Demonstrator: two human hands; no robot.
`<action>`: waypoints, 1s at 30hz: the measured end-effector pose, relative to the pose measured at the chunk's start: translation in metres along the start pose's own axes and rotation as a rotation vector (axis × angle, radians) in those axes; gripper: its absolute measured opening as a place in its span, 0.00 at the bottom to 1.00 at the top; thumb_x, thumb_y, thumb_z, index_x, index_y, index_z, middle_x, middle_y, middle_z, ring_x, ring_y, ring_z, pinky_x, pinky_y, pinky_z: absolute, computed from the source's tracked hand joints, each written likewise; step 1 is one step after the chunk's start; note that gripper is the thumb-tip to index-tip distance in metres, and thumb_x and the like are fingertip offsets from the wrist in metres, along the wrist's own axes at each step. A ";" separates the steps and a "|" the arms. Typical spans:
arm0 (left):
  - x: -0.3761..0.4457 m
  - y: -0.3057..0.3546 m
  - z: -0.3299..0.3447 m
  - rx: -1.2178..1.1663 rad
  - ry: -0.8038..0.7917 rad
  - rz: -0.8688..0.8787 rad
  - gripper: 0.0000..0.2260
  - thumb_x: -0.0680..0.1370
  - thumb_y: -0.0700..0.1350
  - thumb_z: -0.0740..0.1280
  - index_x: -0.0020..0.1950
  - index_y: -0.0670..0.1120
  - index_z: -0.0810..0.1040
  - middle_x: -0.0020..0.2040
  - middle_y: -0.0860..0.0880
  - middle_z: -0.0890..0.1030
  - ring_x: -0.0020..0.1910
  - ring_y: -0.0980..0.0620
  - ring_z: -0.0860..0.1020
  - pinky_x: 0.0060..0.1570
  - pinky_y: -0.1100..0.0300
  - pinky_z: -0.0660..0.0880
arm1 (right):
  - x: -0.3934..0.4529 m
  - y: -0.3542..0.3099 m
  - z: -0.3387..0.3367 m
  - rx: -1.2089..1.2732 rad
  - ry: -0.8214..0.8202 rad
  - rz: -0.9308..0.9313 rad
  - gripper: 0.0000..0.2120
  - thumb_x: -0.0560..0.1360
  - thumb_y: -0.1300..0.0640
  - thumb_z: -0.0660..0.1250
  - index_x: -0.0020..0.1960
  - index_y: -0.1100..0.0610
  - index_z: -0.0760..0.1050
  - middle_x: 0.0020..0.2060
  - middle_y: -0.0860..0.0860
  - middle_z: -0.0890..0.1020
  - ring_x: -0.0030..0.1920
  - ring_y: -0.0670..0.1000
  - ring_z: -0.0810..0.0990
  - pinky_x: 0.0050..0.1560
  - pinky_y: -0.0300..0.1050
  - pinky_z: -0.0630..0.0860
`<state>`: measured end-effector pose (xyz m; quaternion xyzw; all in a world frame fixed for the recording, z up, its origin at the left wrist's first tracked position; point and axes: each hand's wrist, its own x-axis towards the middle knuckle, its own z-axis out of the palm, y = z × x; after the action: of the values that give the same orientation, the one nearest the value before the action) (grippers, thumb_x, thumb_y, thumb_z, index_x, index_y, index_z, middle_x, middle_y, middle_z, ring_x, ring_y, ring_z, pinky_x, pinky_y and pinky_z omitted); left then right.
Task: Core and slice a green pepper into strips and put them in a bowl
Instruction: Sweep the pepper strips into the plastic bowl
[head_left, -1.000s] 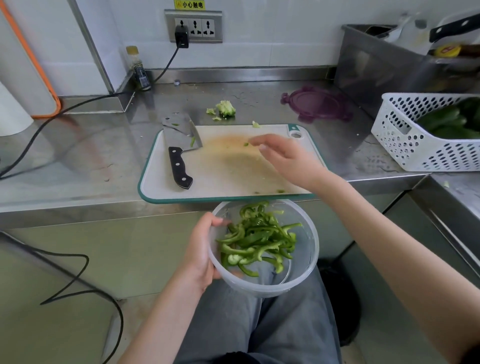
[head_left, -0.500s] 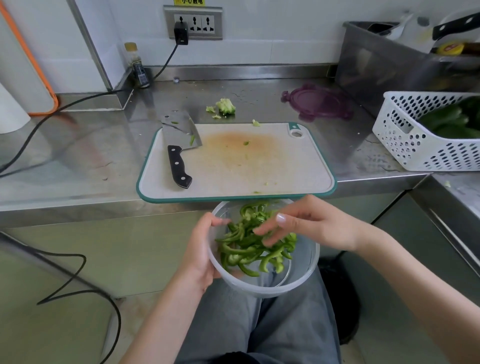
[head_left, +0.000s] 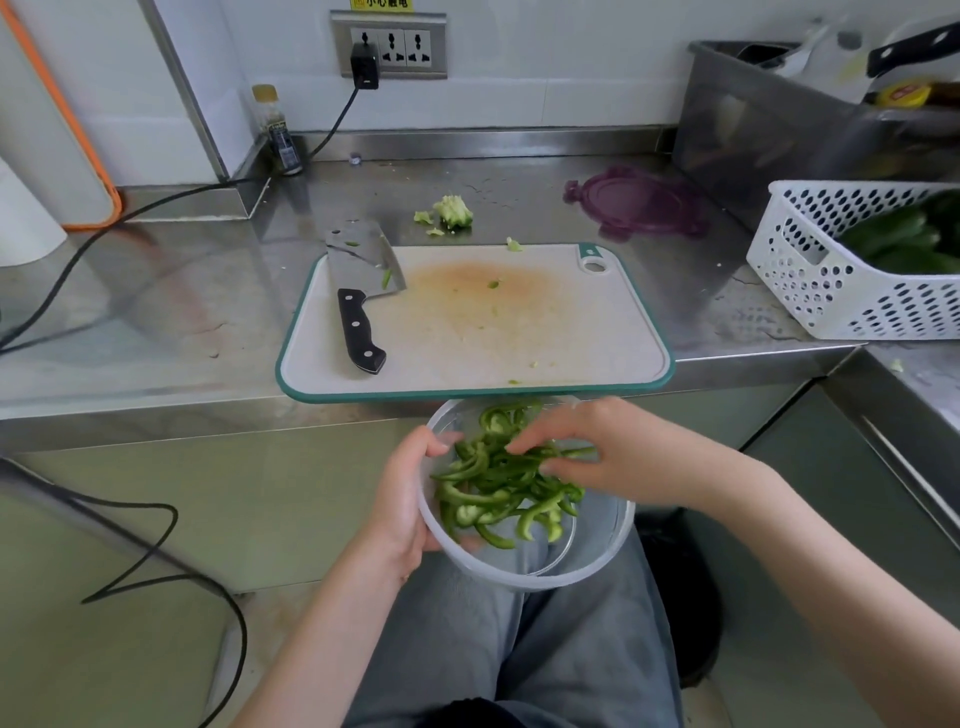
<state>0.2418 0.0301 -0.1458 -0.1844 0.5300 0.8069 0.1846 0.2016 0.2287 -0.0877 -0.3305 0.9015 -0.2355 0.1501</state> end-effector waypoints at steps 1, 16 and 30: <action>0.000 0.000 0.000 0.006 0.012 0.004 0.22 0.61 0.52 0.62 0.52 0.48 0.77 0.44 0.42 0.82 0.40 0.41 0.80 0.37 0.49 0.76 | -0.001 -0.001 0.003 -0.071 -0.080 0.008 0.18 0.78 0.59 0.63 0.64 0.43 0.74 0.62 0.38 0.76 0.61 0.38 0.73 0.63 0.34 0.68; -0.007 -0.012 0.007 0.000 0.075 0.122 0.18 0.62 0.50 0.59 0.48 0.47 0.78 0.42 0.44 0.82 0.34 0.48 0.81 0.39 0.53 0.76 | -0.011 -0.004 0.007 0.034 0.051 -0.014 0.21 0.74 0.68 0.56 0.55 0.50 0.81 0.55 0.43 0.81 0.56 0.44 0.78 0.60 0.43 0.73; -0.015 -0.012 0.005 0.141 0.081 0.115 0.13 0.78 0.43 0.52 0.51 0.46 0.77 0.40 0.45 0.83 0.32 0.51 0.82 0.29 0.59 0.76 | -0.013 0.015 0.009 0.165 0.402 -0.057 0.17 0.74 0.70 0.61 0.50 0.52 0.81 0.51 0.42 0.81 0.54 0.39 0.77 0.57 0.35 0.72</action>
<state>0.2601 0.0374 -0.1457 -0.1729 0.6023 0.7686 0.1288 0.2075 0.2444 -0.1012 -0.2888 0.8814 -0.3736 -0.0127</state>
